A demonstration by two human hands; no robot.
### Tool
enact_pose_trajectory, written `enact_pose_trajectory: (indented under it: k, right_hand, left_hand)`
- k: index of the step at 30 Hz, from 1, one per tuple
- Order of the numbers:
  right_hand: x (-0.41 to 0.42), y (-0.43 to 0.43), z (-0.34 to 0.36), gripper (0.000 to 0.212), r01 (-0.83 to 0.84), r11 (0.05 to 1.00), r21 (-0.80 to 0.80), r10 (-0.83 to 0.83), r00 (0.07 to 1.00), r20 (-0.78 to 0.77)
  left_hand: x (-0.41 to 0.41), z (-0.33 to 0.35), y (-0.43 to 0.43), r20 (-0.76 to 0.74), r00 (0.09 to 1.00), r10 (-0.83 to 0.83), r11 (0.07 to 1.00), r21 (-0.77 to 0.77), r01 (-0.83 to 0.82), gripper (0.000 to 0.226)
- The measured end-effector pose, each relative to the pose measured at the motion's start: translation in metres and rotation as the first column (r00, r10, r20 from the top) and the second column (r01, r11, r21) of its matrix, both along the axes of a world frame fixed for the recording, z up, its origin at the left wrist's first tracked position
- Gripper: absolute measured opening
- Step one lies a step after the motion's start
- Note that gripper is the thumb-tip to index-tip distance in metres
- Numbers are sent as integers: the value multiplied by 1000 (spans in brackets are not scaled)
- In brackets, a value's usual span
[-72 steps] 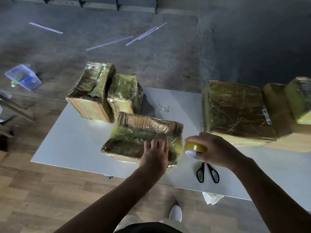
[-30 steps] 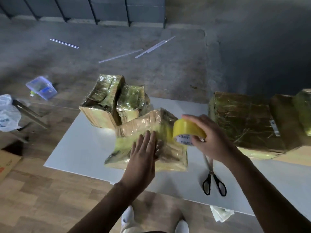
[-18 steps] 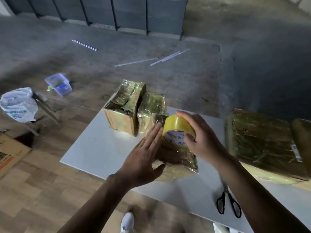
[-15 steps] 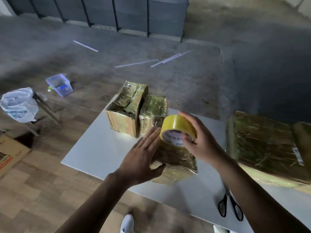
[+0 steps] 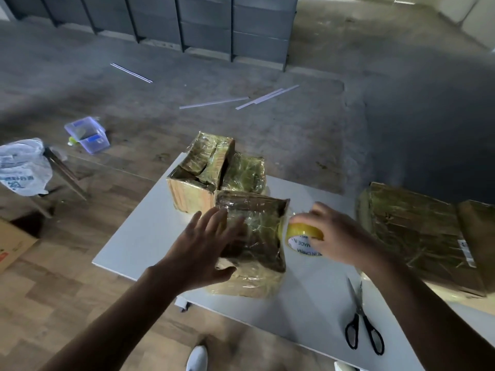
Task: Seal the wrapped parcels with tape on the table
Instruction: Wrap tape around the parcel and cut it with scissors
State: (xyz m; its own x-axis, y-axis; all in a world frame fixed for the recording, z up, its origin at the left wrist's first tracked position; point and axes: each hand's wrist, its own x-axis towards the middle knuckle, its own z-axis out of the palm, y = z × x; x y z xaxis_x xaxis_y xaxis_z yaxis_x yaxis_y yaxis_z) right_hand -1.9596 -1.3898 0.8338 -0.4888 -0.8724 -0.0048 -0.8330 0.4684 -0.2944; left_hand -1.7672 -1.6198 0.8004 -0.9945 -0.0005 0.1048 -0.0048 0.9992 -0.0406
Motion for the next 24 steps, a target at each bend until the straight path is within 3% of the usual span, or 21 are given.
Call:
enact_pose_trajectory:
  k: [5,9,14,17,20,24]
  right_hand:
    - [-1,2,-8,50,40,999,5,-41,998,47]
    - [3,2,-10,49,28,1000,-2,-28,998,52]
    - [6,1,-21,49,33,997,-63,-30,998,56]
    - [6,2,-28,54,62,992,-106,-49,991,126]
    - [8,4,-35,59,75,982,-173,-49,988,149]
    - [11,6,-30,66,82,947,-311,-43,990,131]
  left_hand:
    - [-12,6,27,101,994,51,991,-129,-38,106]
    - [-26,12,53,139,989,42,988,-155,-20,76]
    - [-39,14,75,237,956,175,983,-105,-154,110]
    - [-45,14,85,270,947,176,982,-116,-149,106]
    - [-39,10,83,253,951,178,983,-91,-160,97]
    - [-26,-1,79,121,977,176,984,5,-178,99]
